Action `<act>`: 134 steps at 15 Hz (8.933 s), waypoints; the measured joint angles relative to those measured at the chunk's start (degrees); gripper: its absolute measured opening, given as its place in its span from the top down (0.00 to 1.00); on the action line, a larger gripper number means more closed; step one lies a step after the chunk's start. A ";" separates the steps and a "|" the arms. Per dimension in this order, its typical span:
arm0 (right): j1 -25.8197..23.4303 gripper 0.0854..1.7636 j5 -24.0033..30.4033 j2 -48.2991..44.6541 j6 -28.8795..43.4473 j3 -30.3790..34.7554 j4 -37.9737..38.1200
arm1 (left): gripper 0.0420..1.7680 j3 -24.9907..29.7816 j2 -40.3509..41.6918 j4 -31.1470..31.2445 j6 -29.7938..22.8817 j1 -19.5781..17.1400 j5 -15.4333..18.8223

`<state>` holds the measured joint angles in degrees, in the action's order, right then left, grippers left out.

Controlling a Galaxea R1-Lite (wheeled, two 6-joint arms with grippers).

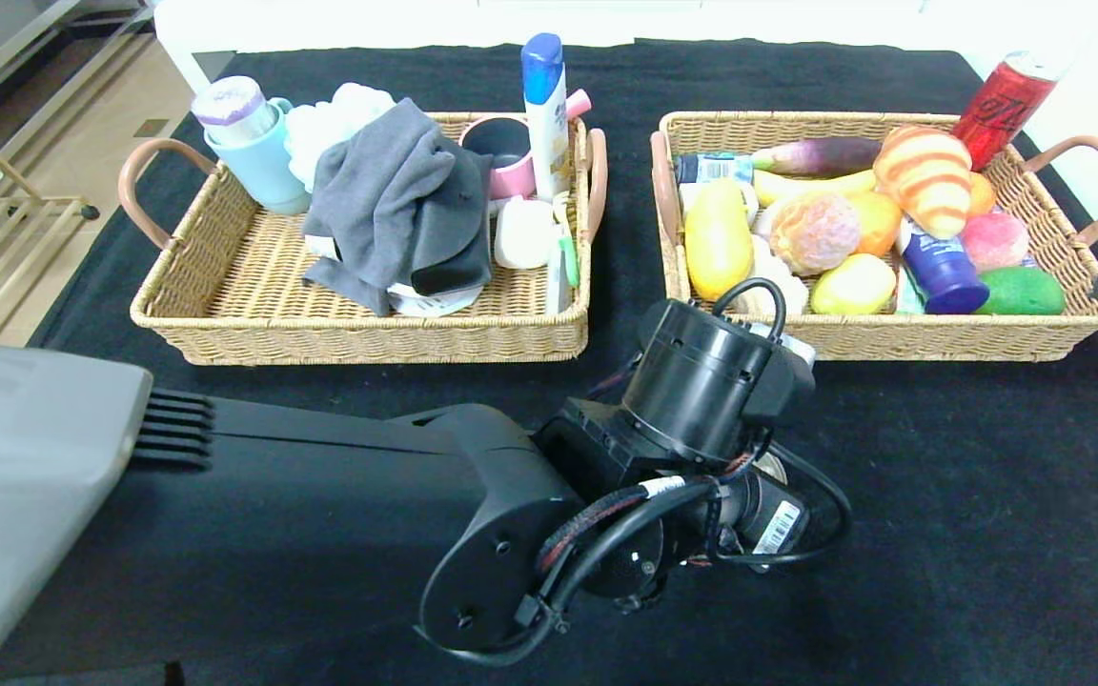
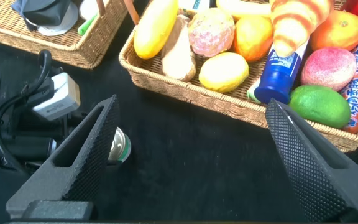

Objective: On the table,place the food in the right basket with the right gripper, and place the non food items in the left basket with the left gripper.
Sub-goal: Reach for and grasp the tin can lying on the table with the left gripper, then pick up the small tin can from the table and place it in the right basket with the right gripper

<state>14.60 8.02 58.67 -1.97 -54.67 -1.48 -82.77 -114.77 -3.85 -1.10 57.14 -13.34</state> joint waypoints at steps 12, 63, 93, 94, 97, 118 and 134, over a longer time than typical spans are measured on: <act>3.11 0.03 0.29 -1.90 0.00 -0.10 3.56 | 0.07 12.02 13.53 0.79 7.33 1.21 -1.18; 36.05 0.03 -44.70 42.02 38.16 -17.31 17.92 | 0.03 52.68 48.71 -18.38 14.98 -15.21 10.29; 36.11 0.36 -44.95 43.92 38.16 -16.80 17.74 | 0.03 53.42 48.65 -18.42 16.12 -14.25 10.31; 36.27 0.36 -45.70 43.67 38.16 -16.71 17.85 | 0.03 53.42 48.65 -18.49 16.09 -14.25 10.31; 36.83 0.36 -48.02 41.83 38.08 -16.65 17.90 | 0.03 53.48 48.63 -18.44 16.06 -14.25 10.31; 17.75 0.36 -45.58 25.98 10.96 -20.58 4.06 | 0.03 52.93 52.24 -18.36 17.03 -14.25 10.42; 8.08 0.36 -39.83 35.62 6.70 -20.68 -9.18 | 0.03 53.04 52.81 -18.63 17.71 -14.25 10.20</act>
<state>22.69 -31.81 94.29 4.73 -75.35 -10.65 -29.73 -61.96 -22.48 16.62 42.89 -3.13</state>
